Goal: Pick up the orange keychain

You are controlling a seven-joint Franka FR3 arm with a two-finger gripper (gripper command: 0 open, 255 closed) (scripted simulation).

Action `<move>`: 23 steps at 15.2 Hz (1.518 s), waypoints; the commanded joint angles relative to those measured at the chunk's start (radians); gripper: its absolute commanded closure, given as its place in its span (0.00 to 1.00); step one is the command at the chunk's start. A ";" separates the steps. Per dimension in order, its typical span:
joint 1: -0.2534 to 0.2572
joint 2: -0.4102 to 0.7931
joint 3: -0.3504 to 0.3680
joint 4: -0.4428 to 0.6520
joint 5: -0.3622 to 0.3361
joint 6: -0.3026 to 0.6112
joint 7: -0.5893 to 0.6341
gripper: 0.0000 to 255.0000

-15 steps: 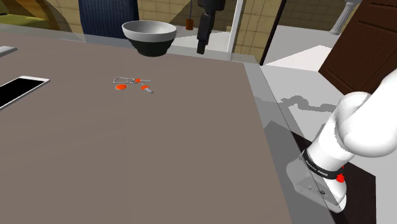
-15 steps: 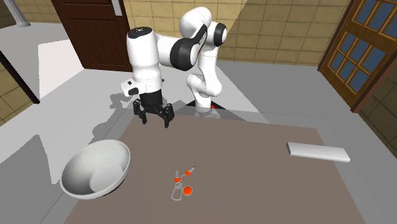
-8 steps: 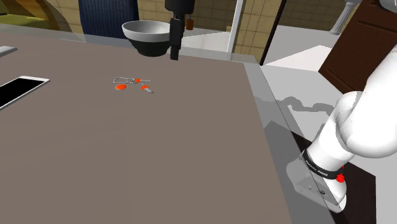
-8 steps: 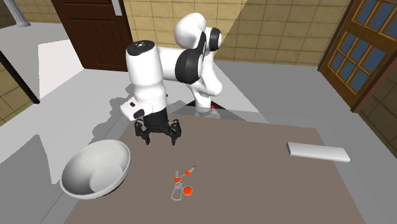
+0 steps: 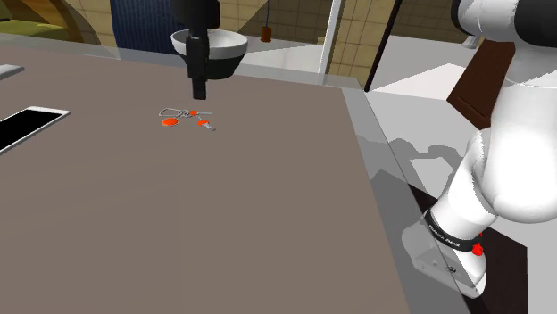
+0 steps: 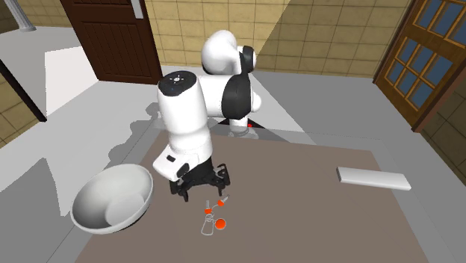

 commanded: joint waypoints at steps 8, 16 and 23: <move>0.022 0.062 0.011 -0.018 -0.017 0.072 -0.015 0.00; 0.022 0.073 0.009 -0.012 -0.019 0.077 -0.018 1.00; 0.026 0.067 0.012 0.023 -0.019 0.037 -0.013 1.00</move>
